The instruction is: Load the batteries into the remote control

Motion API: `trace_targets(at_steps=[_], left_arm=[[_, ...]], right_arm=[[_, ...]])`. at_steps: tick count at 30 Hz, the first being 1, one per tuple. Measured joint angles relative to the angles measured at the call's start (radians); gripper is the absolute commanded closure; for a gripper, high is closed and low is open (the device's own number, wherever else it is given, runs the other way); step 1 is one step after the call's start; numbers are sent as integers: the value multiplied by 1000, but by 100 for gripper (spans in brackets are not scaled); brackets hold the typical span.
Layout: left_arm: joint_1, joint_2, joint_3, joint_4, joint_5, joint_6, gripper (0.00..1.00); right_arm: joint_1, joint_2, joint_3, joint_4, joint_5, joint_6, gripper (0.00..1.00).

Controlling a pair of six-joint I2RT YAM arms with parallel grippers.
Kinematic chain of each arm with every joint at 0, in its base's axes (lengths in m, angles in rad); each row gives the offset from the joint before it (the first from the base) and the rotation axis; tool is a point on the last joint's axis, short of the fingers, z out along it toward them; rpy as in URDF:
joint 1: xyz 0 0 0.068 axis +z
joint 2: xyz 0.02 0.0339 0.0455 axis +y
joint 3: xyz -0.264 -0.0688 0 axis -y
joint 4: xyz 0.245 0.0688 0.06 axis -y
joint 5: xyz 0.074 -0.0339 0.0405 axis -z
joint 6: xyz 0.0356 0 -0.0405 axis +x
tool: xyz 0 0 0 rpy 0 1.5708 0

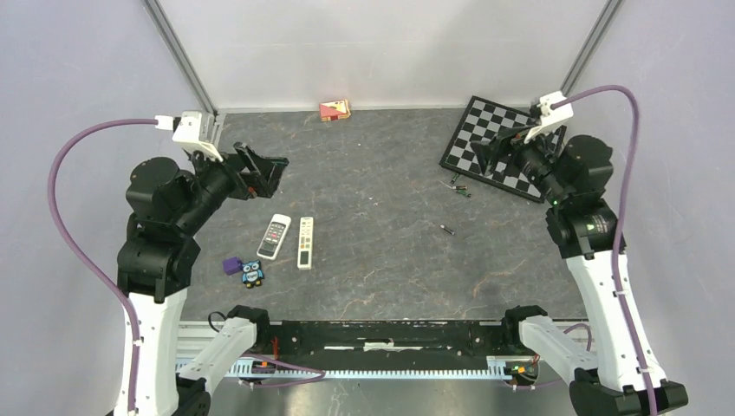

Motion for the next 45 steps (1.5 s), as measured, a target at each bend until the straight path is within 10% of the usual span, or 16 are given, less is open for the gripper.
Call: trace_targets(at_steps=[24, 33, 45], left_arm=[[-33, -61, -453, 59, -23, -46, 4], [-290, 102, -671, 94, -333, -235, 12], [-364, 401, -814, 206, -517, -351, 26]], right_arm=[[0, -39, -394, 131, 139, 149, 10], [0, -36, -540, 137, 97, 244, 12], [0, 5, -617, 156, 74, 289, 17]])
